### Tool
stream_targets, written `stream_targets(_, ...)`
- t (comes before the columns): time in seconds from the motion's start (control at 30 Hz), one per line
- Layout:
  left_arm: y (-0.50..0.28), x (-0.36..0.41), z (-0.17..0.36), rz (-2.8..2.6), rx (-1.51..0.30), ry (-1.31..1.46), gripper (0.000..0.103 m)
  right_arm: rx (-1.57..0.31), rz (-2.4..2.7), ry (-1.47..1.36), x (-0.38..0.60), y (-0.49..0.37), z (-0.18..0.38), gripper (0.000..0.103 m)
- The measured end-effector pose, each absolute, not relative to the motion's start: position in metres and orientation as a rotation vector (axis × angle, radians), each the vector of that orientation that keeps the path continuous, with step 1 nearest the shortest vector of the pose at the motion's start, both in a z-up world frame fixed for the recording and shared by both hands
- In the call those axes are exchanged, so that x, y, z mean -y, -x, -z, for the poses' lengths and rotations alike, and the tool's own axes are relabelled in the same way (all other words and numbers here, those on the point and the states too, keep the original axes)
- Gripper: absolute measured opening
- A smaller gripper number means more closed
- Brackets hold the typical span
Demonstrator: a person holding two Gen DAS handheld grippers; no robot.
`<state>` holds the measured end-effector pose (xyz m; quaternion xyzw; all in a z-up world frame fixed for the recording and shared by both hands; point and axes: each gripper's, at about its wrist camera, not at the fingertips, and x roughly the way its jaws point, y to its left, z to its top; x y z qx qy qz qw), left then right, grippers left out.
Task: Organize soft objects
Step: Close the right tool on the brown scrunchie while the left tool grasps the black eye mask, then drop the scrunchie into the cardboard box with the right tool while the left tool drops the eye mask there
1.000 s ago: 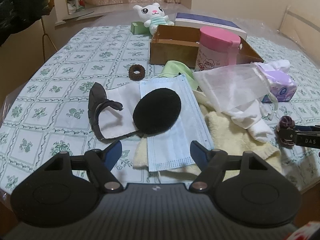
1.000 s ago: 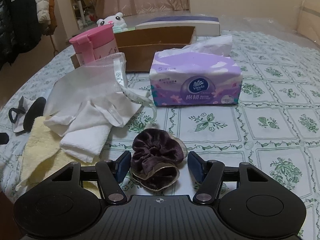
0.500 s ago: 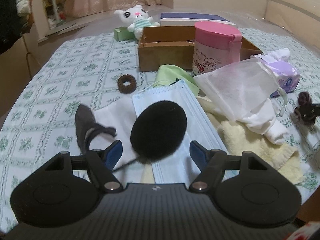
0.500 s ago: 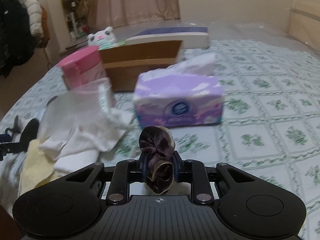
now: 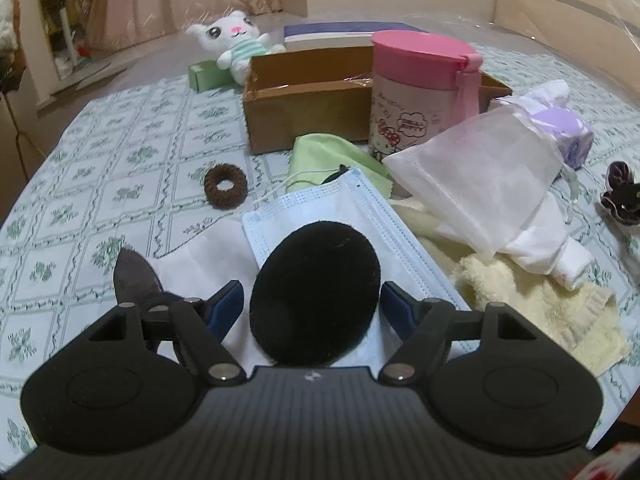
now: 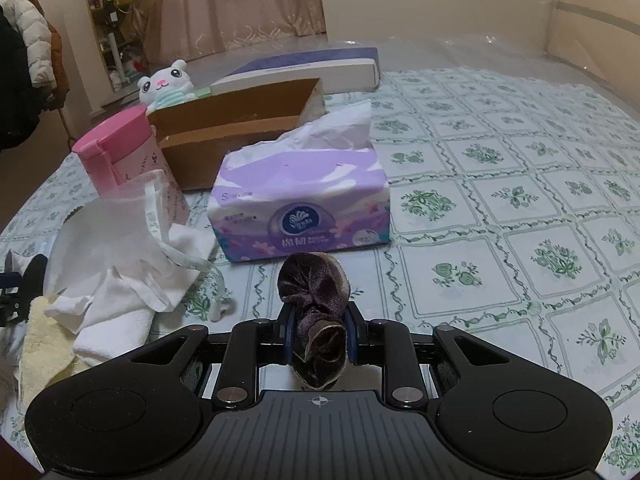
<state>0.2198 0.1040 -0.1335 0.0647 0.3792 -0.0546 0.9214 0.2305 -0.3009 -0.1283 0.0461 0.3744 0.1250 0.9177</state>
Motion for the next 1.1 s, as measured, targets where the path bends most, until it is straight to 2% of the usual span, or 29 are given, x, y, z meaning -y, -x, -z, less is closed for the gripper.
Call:
stream_targets(0.3,-0.218,-0.104,0.131,0.138,-0.757,-0.151,0.062,-0.756,-0.263,-0.092,0.307,-0.228,0.12,0.025)
stream_targets(0.67,-0.214,-0.115,0.093,0.105,-0.699,-0.153,0.061,-0.694,-0.355,-0.057,0.313,-0.237,0.08,0.025)
stream_targets(1.1,-0.295,-0.123,0.047,0.128,-0.631,-0.166,0.062,-0.596,-0.561,-0.047,0.279,-0.334,0.025,0.025)
